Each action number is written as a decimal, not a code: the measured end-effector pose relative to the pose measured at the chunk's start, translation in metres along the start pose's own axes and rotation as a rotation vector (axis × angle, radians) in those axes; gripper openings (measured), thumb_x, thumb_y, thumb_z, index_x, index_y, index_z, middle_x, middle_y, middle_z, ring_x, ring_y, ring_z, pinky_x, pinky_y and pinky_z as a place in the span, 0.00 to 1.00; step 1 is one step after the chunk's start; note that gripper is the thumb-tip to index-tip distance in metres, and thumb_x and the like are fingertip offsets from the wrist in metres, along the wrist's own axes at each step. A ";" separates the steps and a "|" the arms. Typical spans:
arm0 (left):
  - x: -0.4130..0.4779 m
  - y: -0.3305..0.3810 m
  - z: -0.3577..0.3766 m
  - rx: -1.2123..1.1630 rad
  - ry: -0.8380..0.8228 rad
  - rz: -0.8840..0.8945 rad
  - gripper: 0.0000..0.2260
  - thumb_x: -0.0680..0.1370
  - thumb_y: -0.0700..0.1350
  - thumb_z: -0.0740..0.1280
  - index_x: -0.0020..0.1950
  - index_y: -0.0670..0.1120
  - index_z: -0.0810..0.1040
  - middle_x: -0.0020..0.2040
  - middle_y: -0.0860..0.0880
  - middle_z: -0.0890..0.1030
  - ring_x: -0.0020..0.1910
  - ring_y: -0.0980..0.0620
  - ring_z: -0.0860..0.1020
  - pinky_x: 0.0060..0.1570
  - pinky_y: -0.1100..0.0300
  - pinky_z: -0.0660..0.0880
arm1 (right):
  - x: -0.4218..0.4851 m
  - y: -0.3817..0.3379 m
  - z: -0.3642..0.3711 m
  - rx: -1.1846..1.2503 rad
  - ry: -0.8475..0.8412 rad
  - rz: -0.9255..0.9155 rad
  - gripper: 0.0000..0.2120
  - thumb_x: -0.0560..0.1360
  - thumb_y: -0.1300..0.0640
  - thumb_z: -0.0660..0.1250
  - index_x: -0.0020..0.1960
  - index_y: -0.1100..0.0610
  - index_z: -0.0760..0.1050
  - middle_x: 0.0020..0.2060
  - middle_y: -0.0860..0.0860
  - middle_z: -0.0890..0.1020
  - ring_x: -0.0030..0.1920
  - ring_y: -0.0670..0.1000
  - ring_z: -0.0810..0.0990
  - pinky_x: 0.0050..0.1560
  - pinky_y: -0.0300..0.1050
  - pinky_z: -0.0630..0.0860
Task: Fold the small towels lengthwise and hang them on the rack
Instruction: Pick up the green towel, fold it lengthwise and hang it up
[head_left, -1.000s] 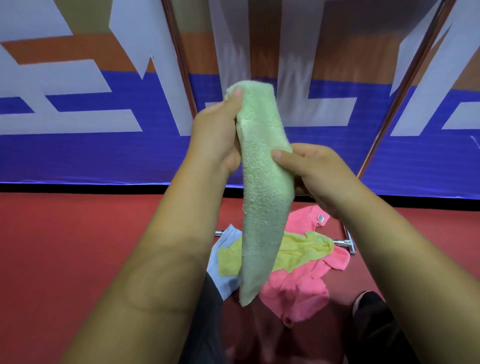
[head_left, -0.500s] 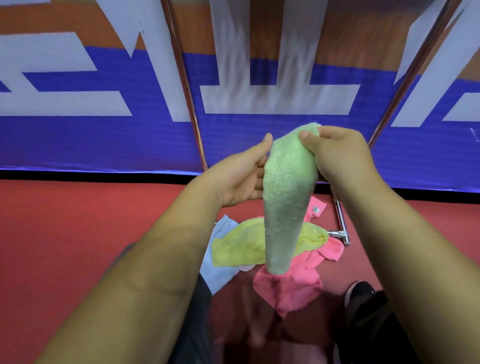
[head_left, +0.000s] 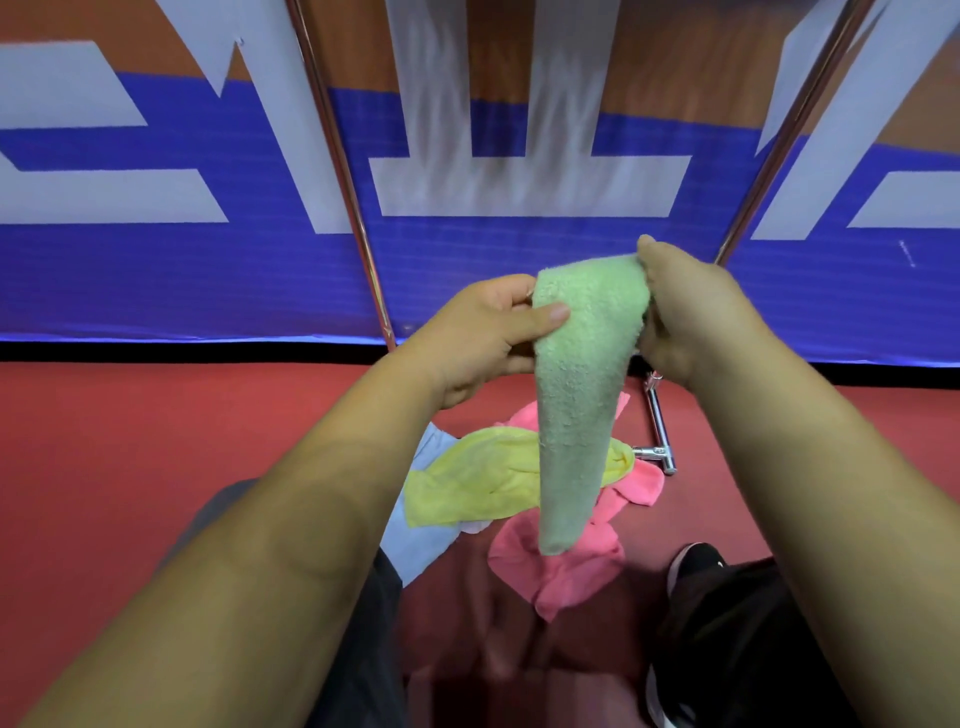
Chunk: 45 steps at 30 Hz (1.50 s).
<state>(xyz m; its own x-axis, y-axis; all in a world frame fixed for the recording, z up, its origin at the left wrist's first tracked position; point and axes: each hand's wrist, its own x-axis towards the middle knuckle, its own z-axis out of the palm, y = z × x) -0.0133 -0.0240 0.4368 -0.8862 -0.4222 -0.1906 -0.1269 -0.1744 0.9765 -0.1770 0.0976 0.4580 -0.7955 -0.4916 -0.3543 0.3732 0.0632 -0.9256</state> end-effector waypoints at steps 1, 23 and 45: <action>0.000 0.001 0.001 -0.021 0.020 -0.001 0.09 0.85 0.40 0.68 0.65 0.40 0.81 0.55 0.45 0.87 0.52 0.51 0.87 0.50 0.57 0.85 | 0.000 0.005 0.001 -0.013 -0.064 0.064 0.22 0.82 0.41 0.70 0.56 0.61 0.81 0.44 0.55 0.87 0.46 0.58 0.89 0.51 0.54 0.86; -0.017 0.018 -0.036 -0.122 0.414 -0.021 0.10 0.83 0.49 0.73 0.61 0.45 0.85 0.58 0.42 0.88 0.57 0.40 0.87 0.58 0.42 0.85 | -0.025 0.042 0.041 -0.116 -0.406 -0.146 0.10 0.85 0.59 0.70 0.65 0.59 0.82 0.53 0.58 0.90 0.49 0.57 0.89 0.50 0.55 0.86; -0.005 0.005 -0.013 0.096 0.088 -0.038 0.06 0.79 0.47 0.70 0.53 0.47 0.82 0.48 0.42 0.77 0.47 0.45 0.74 0.46 0.50 0.72 | -0.008 0.025 0.027 0.018 -0.154 -0.195 0.08 0.85 0.53 0.64 0.60 0.51 0.81 0.57 0.54 0.89 0.60 0.59 0.88 0.62 0.73 0.82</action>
<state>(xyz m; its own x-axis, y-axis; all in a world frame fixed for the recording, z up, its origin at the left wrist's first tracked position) -0.0031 -0.0344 0.4413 -0.8378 -0.4941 -0.2321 -0.2057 -0.1082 0.9726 -0.1488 0.0795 0.4412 -0.7720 -0.6193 -0.1432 0.2291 -0.0608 -0.9715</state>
